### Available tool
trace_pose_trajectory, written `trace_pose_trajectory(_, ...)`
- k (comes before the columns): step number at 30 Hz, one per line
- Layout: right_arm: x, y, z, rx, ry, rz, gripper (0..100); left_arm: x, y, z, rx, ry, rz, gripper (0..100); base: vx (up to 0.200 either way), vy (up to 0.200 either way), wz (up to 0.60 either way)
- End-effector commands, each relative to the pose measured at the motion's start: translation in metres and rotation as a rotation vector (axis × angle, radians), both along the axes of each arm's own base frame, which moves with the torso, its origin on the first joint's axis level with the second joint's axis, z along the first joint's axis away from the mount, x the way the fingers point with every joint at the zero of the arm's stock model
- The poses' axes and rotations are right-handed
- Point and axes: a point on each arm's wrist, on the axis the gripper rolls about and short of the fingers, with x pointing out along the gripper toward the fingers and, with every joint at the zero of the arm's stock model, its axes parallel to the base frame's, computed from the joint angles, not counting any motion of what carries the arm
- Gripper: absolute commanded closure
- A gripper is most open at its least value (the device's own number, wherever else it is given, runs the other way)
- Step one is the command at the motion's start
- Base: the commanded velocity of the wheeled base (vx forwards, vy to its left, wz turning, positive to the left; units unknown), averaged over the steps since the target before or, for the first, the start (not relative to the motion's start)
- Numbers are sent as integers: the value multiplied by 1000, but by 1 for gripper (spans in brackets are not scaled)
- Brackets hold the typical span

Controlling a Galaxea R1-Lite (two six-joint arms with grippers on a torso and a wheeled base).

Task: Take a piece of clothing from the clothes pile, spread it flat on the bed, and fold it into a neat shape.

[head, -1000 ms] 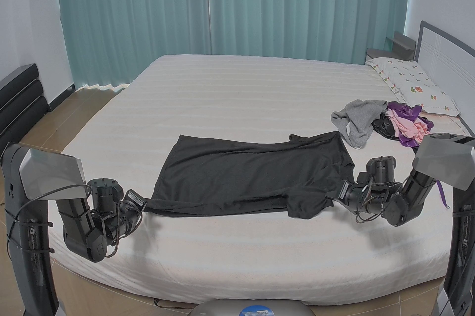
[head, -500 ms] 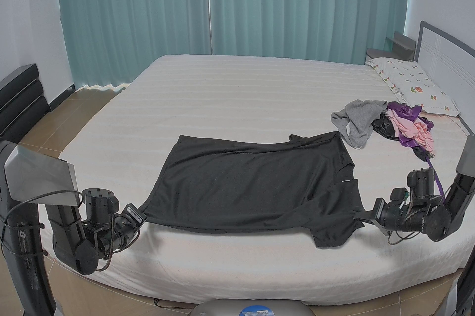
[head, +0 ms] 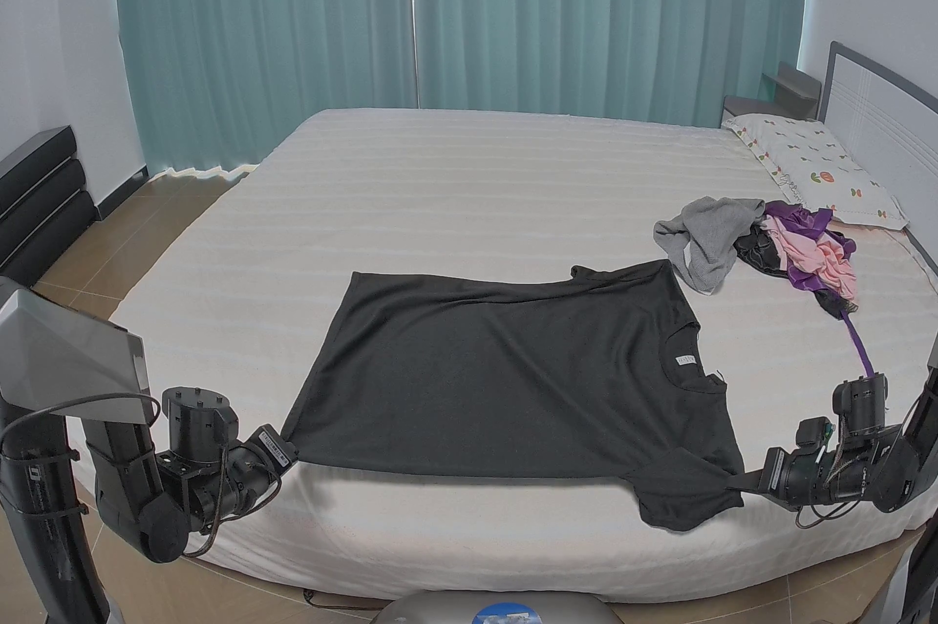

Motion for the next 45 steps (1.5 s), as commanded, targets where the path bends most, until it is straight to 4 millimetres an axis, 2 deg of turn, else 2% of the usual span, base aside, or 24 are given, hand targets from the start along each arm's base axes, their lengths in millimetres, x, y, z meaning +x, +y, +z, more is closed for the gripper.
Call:
trace_pose_trajectory(1, -2, 0, -9, -2, 43, 5, 0, -2, -1, 0, 2, 5, -4, 100, 0, 0, 0)
trace_pose_trajectory(4, 2, 0, -13, -1, 46, 6, 0, -2, -1, -1, 3, 6, -5, 100, 0, 0, 0)
trace_pose_trajectory(7, 22, 0, -22, -4, 19, 4, 0, -2, -1, -1, 2, 5, -4, 100, 0, 0, 0)
trace_pose_trajectory(18, 64, -5, -50, -56, -46, -31, 0, -1, -1, 0, 2, -1, -4, 100, 0, 0, 0)
trace_pose_trajectory(25, 76, -9, -53, -62, -64, -58, 0, -1, -1, 0, 2, -1, -5, 100, 0, 0, 0)
trace_pose_trajectory(29, 69, -9, -47, -54, -67, -64, 0, -1, -1, 0, 1, -3, -5, 100, 0, 0, 0)
trace_pose_trajectory(32, 52, -13, -37, -40, -59, -59, 0, -1, -1, 0, 1, -3, -5, 100, 0, 0, 0)
trace_pose_trajectory(37, 29, -14, -38, -24, -86, 70, 0, -1, -1, 0, 0, -2, -4, 100, 0, 0, 0)
trace_pose_trajectory(38, 19, -13, -39, -38, -102, 109, 0, -1, -1, 0, -1, -2, -6, 100, 0, 0, 0)
trace_pose_trajectory(45, 0, -6, -41, -44, -72, 150, 0, -1, -1, -1, 0, -1, -6, 100, 0, 0, 0)
